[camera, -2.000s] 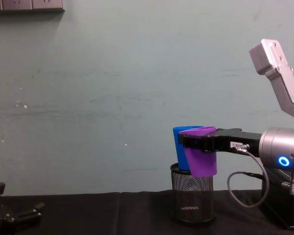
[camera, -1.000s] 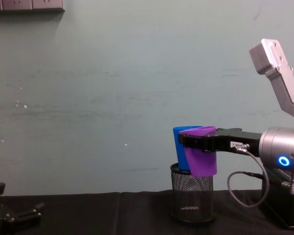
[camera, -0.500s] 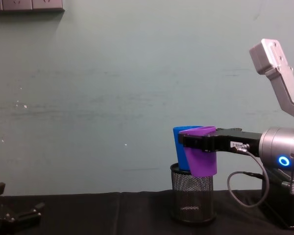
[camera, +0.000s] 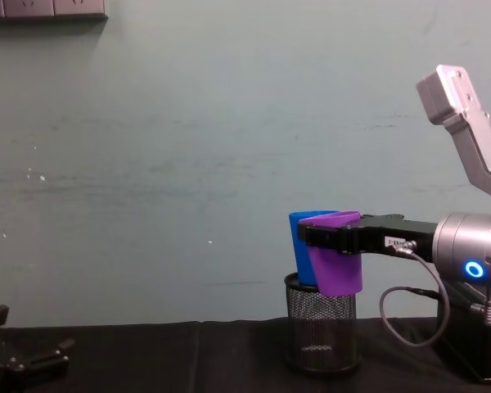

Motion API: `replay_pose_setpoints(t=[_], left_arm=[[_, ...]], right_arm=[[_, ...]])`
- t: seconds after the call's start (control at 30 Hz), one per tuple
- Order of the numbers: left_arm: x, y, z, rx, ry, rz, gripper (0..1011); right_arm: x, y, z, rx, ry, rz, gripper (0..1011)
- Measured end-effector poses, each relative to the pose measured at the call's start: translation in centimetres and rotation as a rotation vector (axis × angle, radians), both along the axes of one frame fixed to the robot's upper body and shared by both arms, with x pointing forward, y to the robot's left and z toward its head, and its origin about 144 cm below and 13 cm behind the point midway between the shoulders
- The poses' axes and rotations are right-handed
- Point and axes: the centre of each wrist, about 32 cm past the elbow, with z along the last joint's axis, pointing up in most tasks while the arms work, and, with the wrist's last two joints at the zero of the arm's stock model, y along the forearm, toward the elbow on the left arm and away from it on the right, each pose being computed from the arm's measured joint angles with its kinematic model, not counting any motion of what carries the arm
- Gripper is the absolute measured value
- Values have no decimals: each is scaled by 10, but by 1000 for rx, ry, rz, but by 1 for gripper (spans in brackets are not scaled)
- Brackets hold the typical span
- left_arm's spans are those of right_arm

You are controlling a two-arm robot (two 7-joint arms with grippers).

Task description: Pick up one cup with a gripper and tap it against the other cup.

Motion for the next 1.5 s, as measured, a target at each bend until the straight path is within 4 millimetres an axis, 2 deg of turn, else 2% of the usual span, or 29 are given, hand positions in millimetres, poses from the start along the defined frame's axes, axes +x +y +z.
replay_pose_setpoints(t=[1.5], left_arm=[[0, 0, 0, 0, 0, 0, 1000]], right_arm=[[0, 0, 0, 0, 0, 0, 723]])
